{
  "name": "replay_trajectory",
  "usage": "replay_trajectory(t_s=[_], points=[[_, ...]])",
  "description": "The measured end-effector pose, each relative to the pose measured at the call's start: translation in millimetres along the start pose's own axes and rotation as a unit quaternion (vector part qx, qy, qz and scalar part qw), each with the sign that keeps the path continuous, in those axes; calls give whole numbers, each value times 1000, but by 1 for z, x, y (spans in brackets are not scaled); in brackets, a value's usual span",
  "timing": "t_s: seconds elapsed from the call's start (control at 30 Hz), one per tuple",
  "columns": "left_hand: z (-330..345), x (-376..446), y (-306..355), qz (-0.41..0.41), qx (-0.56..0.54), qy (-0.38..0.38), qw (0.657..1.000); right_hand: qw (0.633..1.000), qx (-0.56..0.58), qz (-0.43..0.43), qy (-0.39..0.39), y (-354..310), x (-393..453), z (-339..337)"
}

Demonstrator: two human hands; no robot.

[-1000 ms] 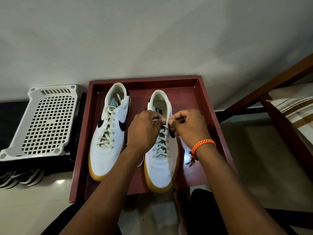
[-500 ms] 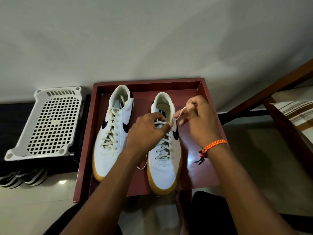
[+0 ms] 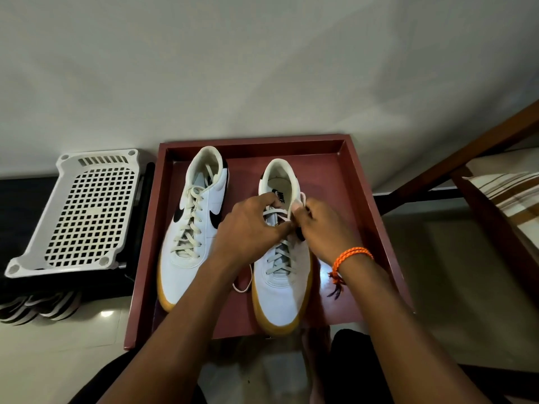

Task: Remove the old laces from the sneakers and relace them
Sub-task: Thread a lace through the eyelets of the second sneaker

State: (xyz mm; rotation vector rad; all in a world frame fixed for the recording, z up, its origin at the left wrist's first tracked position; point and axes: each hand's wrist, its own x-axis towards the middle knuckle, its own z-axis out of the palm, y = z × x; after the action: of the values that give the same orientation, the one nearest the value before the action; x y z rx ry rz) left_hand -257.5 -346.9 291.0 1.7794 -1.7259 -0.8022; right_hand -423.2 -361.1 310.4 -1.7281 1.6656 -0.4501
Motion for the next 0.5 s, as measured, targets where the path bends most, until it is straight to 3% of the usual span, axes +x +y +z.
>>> replay_trajectory(t_s=[0.13,0.23,0.37,0.5], points=[[0,0,0,2,-7,-8,1000,998,44,-18,30,-3,1,4],[-2,0,-2,4,-7,-16,1000,972,232,-27,31,-10,1,-6],[-2,2,-6,6,-38,-22,999,869,490,-51,-36,-25,-5,-27],[-2,1,-7,7,-53,-24,998,711,686,-74,-135,-27,-10,-45]])
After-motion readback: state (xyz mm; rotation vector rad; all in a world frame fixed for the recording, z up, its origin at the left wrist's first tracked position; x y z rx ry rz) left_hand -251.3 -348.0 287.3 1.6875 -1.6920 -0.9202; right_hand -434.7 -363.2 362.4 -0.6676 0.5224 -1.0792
